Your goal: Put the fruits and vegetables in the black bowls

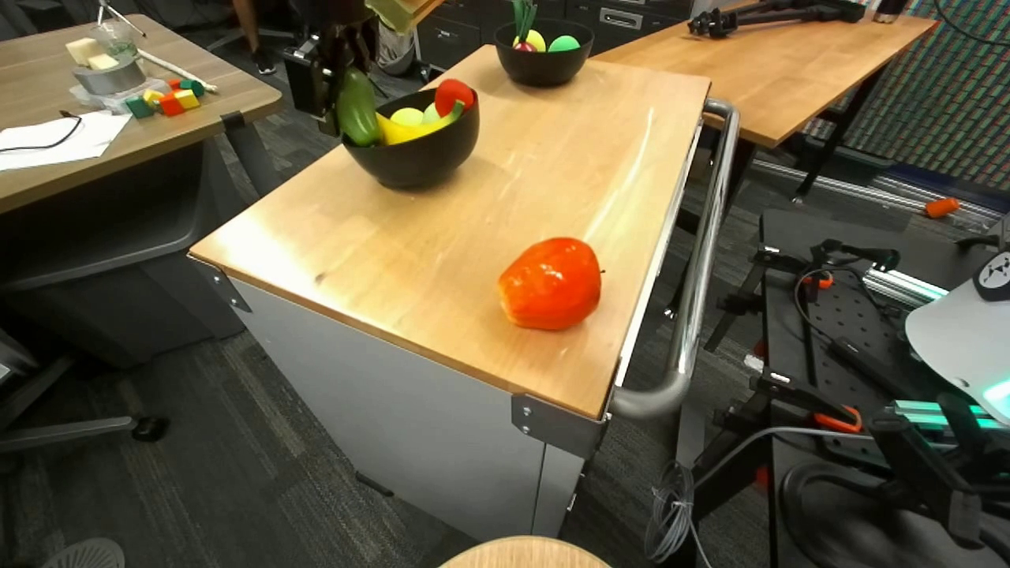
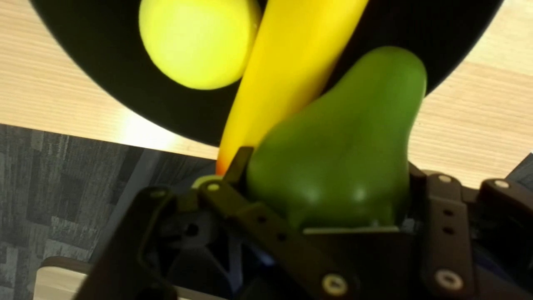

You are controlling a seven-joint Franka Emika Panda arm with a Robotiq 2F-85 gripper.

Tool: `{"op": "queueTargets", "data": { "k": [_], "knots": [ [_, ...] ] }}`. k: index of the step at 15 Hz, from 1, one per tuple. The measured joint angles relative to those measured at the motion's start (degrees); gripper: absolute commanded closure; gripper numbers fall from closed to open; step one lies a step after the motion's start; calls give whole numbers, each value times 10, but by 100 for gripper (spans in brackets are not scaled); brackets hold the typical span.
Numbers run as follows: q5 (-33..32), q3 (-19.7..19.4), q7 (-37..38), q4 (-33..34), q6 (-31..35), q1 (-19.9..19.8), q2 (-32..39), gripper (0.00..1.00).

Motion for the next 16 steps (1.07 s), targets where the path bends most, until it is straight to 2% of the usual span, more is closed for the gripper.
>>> {"op": "queueTargets", "data": {
  "k": [6, 13, 14, 15, 16],
  "knots": [
    [-4, -20, 2, -29, -14, 1, -29, 54],
    [-33, -39, 34, -142, 19, 7, -102, 54],
    [-44, -39, 41, -155, 24, 11, -110, 44],
    [-54, -40, 47, -168, 29, 15, -118, 8],
    [-66, -40, 53, -180, 35, 19, -126, 8]
  ]
}}
